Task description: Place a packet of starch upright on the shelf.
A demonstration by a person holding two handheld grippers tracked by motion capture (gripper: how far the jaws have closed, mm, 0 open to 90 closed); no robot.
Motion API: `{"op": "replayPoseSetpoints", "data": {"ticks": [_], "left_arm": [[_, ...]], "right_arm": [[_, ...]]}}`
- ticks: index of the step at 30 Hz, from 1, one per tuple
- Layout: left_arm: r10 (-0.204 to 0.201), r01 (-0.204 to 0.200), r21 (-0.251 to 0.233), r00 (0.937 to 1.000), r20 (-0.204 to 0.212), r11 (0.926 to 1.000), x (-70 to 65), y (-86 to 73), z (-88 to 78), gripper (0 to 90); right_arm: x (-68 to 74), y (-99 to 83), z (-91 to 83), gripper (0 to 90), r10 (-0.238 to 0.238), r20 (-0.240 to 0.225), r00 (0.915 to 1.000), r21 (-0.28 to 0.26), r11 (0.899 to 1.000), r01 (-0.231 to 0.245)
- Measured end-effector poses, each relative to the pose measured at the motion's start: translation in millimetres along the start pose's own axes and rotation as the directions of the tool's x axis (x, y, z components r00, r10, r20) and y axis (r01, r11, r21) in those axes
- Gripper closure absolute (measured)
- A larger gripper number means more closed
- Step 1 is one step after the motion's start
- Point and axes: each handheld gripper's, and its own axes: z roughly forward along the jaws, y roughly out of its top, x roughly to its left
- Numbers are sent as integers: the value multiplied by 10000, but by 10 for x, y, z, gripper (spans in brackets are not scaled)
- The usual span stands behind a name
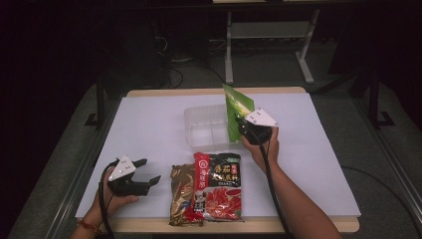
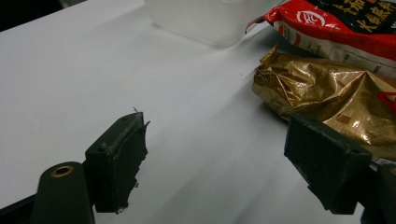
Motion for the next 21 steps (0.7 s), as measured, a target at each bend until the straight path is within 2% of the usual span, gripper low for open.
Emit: {"op": "replayPoseSetpoints", "data": {"ticks": [9,15,17,21], "left_arm": [[-169,169,-46,9998,44,9998,-2,10,10,205],[-61,61,-19,10000,4,10000,-4,24,1,208],[-70,70,-34,10000,2,10000,-8,28,-4,210],[-163,163,-80,9998,94,9998,-6,32,-12,210]], "right_arm": [[-17,25,-28,707,-96,-114,9999,210,9997,99],[-49,63,-54,670,-242,-262,9994,491,9985,255],[-65,73,-62,660,-142,-299,9995,570,9983,159],[-75,85,-86,643,-249,-326,9992,709,9971,272]]}}
